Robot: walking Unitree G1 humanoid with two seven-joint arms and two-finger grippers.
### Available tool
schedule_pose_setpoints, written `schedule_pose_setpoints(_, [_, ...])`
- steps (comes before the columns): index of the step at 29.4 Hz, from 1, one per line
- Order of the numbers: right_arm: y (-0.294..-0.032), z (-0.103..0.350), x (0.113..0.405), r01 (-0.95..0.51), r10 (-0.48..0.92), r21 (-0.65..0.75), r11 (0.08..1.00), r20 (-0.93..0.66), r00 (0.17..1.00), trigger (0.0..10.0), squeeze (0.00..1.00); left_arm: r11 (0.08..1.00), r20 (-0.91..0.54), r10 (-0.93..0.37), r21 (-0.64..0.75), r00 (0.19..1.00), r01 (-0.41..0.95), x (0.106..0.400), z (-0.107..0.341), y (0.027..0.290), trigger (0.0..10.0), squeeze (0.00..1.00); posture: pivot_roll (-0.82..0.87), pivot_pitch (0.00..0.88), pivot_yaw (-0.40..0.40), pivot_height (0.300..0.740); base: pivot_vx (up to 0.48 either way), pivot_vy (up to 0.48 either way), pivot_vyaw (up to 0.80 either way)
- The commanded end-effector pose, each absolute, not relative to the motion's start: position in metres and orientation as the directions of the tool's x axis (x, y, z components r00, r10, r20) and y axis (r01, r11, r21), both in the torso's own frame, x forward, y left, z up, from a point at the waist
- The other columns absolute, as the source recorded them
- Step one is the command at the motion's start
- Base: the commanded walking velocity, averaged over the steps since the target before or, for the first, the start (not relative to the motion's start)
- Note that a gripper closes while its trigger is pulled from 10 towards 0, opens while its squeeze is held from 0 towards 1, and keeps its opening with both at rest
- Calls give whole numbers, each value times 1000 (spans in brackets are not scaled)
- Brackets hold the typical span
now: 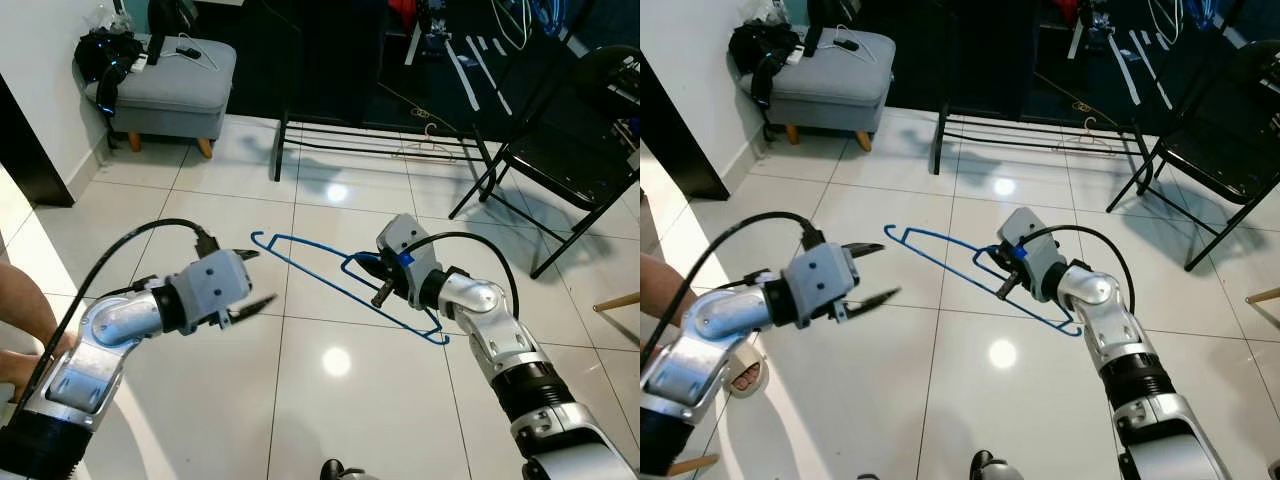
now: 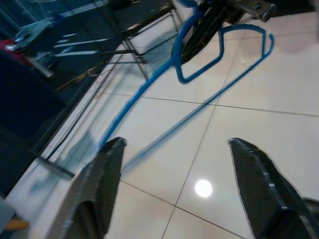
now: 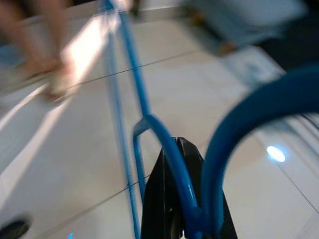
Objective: Hang hanger
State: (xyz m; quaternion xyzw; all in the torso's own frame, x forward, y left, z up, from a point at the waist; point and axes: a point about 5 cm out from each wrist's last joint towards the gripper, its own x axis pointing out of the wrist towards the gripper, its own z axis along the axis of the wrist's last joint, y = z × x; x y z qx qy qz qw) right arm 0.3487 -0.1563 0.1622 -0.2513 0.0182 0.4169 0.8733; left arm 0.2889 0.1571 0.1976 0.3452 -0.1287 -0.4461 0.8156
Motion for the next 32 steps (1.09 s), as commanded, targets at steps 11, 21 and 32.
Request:
schedule_pose_setpoints(11, [-150,165,346,-752,753,-597,278,-351,557,10000,0,249,-112,-882,713,457,656,293,215,140,10000,0,-19,159,-96,740,0,0,0])
schedule_pose_setpoints(21, [-146,175,347,-724,777,-645,246,-315,545,10000,0,158,-214,-901,648,378,745,288,197,134,10000,0,-20,164,-87,740,0,0,0])
schedule_pose_setpoints(32, [-134,174,333,-769,849,-617,167,-307,430,10000,0,217,-201,-886,617,418,757,302,196,127,10000,0,-28,177,-71,740,0,0,0])
